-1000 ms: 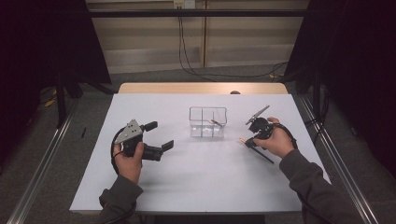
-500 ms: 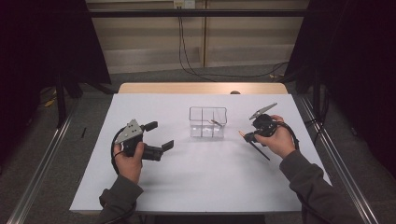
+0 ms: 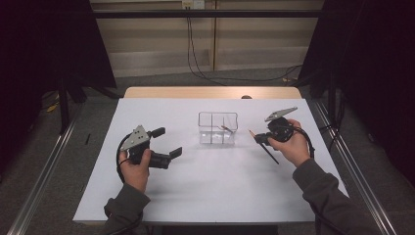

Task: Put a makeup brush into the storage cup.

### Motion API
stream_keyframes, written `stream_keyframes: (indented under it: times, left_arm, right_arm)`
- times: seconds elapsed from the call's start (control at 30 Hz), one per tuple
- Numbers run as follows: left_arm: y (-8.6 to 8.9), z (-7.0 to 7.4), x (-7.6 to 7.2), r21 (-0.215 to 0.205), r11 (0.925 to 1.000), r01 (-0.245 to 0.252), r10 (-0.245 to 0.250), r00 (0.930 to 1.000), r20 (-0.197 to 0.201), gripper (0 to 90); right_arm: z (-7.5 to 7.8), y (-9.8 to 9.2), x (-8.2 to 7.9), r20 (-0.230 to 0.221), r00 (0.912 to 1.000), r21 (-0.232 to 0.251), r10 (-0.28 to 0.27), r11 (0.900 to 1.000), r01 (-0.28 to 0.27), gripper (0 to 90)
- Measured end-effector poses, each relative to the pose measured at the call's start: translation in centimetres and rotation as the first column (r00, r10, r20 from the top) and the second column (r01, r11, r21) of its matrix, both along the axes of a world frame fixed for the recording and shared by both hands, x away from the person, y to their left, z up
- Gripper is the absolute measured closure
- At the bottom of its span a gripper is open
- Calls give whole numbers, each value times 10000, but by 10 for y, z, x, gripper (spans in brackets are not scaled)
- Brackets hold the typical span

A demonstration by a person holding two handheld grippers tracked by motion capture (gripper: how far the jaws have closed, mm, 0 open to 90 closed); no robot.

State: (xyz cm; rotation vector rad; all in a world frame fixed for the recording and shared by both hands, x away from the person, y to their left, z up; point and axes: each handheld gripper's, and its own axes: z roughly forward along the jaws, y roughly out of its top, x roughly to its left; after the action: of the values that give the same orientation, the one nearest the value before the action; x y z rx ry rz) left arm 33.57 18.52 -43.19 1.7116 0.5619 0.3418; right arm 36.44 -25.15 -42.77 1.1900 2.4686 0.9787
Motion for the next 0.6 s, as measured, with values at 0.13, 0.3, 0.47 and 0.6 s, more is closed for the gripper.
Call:
stream_keyframes:
  times: [0.13,0.3,0.47,0.6]
  left_arm:
    - [0,0,0,7,10000,-1,1,10000,8,1]
    - [0,0,0,-33,10000,-8,8,10000,-7,2]
    - [0,0,0,-29,10000,-11,11,10000,-7,1]
    - [0,0,0,-46,10000,-32,32,10000,-8,1]
  right_arm:
    - [2,0,-1,389,9992,267,-80,9996,70,847]
    - [5,-1,-2,741,9972,489,-106,9988,69,847]
    - [6,-1,-3,869,9959,595,-270,9980,219,847]
    - [5,-2,-4,1052,9941,839,-263,9963,175,847]
